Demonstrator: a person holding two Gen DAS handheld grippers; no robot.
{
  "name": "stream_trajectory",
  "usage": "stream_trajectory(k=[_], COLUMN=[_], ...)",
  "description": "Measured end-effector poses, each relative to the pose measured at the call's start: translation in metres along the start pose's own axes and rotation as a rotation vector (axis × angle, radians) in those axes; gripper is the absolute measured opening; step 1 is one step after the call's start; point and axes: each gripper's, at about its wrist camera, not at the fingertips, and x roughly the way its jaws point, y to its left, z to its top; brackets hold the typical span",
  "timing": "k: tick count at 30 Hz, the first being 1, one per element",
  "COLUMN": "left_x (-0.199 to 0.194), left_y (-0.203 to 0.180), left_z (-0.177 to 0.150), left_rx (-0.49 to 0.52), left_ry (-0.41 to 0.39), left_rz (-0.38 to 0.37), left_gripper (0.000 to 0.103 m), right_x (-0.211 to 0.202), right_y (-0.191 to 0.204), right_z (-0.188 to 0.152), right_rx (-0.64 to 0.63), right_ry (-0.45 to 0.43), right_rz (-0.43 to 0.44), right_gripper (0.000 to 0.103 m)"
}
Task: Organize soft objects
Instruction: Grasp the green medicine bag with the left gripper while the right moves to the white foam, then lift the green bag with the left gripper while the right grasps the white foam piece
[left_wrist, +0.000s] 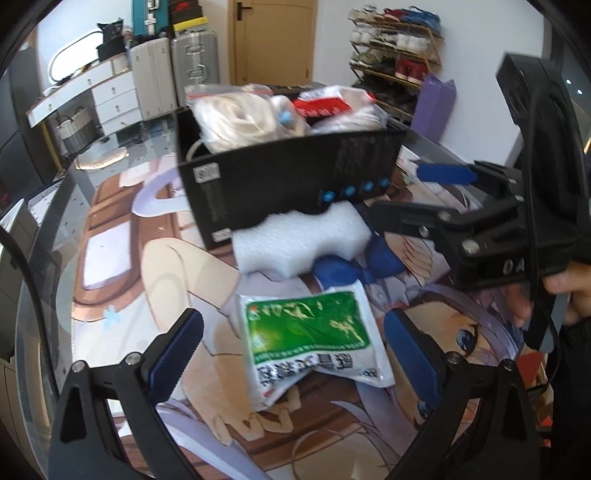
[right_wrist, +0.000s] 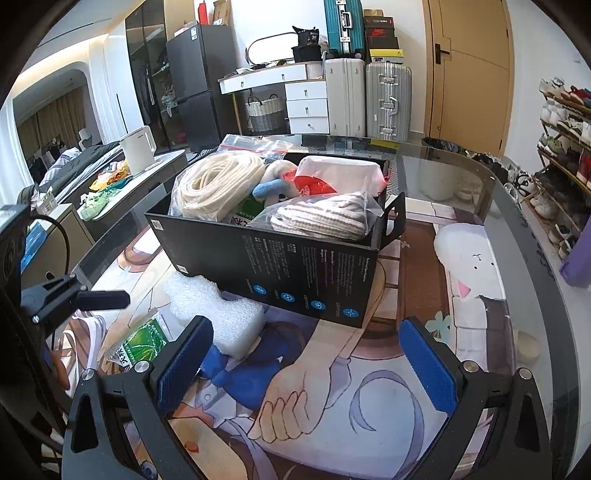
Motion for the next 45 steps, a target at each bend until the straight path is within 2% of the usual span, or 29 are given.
stream_trajectory(k=[3, 10, 13, 15, 18, 26, 31, 35, 37, 41, 45], left_x=[0.000, 0.004, 0.000, -0.003, -0.008, -0.026, -0.035, -0.036, -0.037, -0.039, -0.040], left_y=[-0.002, -0.011, -0.014, -0.014, -0.013, 0.008, 0.023, 0.031, 0.033, 0.035, 0.039], left_z=[-0.001, -0.007, -0.008, -0.008, -0.009, -0.008, -0.006, -0.004, -0.003, -0.001, 0.000], left_rx=[-0.001, 0.053, 0.080, 0.087, 0.091, 0.058, 0.030, 0.012, 0.003, -0.013, -0.023], left_ry=[0.022, 0.054, 0.041, 0.035, 0.030, -0.007, -0.022, -0.029, -0.035, -0.050, -0.061], left_rz=[-0.032, 0.014, -0.004, -0.012, -0.016, -0.009, 0.007, 0.014, 0.020, 0.026, 0.027], left_gripper=[0.099, 0.096, 0.085, 0.068, 0.060, 0.058, 0.058, 0.058, 0.058, 0.058, 0.058], right_x=[0.001, -0.001, -0.001, 0.000, 0.001, 0.004, 0.016, 0.022, 0.024, 0.029, 0.033], right_y=[-0.002, 0.001, 0.003, 0.005, 0.008, 0.014, 0.016, 0.026, 0.031, 0.038, 0.045], right_z=[0.000, -0.002, -0.002, -0.002, -0.002, -0.002, -0.003, -0.004, -0.003, -0.002, 0.000], right_rx=[0.006, 0.000, -0.004, -0.006, -0.011, -0.022, -0.011, -0.059, -0.072, -0.094, -0.109], right_ry=[0.003, 0.005, 0.009, 0.013, 0.017, 0.033, 0.096, 0.119, 0.125, 0.135, 0.135], right_rz=[0.001, -0.001, 0.000, 0.001, 0.007, 0.032, 0.062, 0.064, 0.072, 0.090, 0.101], right_gripper=[0.102, 0.102, 0.102, 0.102, 0.102, 0.102, 0.102, 0.101, 0.097, 0.082, 0.073])
